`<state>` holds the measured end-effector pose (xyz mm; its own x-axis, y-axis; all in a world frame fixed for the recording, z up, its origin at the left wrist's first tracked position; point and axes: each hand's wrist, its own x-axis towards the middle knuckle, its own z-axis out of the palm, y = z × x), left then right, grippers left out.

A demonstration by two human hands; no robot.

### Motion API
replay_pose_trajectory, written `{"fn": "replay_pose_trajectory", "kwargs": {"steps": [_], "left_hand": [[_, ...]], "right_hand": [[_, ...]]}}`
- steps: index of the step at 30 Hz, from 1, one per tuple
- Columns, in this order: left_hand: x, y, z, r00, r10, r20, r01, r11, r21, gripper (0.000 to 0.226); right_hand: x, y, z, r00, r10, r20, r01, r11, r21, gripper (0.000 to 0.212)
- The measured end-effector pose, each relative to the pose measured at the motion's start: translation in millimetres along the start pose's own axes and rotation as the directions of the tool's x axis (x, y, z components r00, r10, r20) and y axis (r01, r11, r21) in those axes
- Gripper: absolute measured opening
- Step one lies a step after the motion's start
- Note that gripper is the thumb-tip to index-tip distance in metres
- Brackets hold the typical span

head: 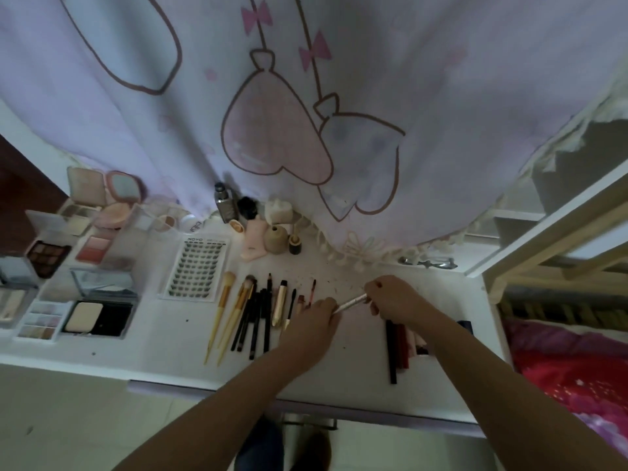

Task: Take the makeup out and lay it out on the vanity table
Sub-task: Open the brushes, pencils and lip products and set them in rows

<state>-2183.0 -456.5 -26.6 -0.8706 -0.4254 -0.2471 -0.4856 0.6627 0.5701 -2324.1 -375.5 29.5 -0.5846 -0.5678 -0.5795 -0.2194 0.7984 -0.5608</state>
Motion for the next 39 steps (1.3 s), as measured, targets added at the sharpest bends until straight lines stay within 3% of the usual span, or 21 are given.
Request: {"fn": "replay_pose_trajectory", "kwargs": {"steps": [3,6,9,15,18,23,26,29,31,35,39], "left_hand": [[-8,-5,-30,0.994,0.093,-0.052,-0.089,0.993,0.081,0.026],[-15,-7,-53,0.986,0.141,-0.085,-0.121,0.970,0.212,0.030],[-16,-6,-67,0.986,0.139,-0.088,-0.111,0.958,0.266,0.031],[-21,2,-74,0.985,0.166,-0.046,-0.154,0.968,0.196,0.028],[-25,5,-74,0.986,0.167,-0.018,-0.164,0.982,0.093,0.028],[-32,6,-78,0.981,0.196,0.000,-0.194,0.971,0.140,0.024],[-30,7,-81,0.978,0.206,-0.021,-0.198,0.960,0.196,0.026],[-30,4,-84,0.975,0.222,-0.029,-0.211,0.955,0.207,0.026],[-32,3,-85,0.974,0.224,-0.030,-0.213,0.954,0.213,0.026],[-33,3,-87,0.974,0.225,-0.032,-0.211,0.949,0.235,0.025],[-32,1,-88,0.977,0.209,-0.033,-0.196,0.955,0.222,0.026]], "right_hand": [[-14,-18,-1,0.997,-0.024,0.073,0.021,0.999,0.039,0.048],[-21,-28,5,0.986,-0.063,0.155,0.021,0.966,0.258,0.047],[-26,-32,8,0.984,-0.132,0.119,0.079,0.926,0.370,0.045],[-36,-29,6,0.967,-0.255,-0.014,0.250,0.935,0.253,0.045],[-44,-26,-1,0.945,-0.326,0.016,0.316,0.927,0.201,0.043],[-59,-24,-18,0.932,-0.282,0.226,0.264,0.958,0.107,0.038],[-61,-30,-19,0.944,-0.281,0.174,0.257,0.955,0.146,0.047],[-61,-31,-22,0.923,-0.347,0.164,0.334,0.937,0.104,0.031],[-63,-31,-25,0.927,-0.323,0.189,0.301,0.944,0.136,0.024],[-64,-34,-25,0.935,-0.303,0.185,0.288,0.952,0.104,0.038],[-63,-32,-25,0.925,-0.347,0.154,0.327,0.934,0.141,0.018]]}}
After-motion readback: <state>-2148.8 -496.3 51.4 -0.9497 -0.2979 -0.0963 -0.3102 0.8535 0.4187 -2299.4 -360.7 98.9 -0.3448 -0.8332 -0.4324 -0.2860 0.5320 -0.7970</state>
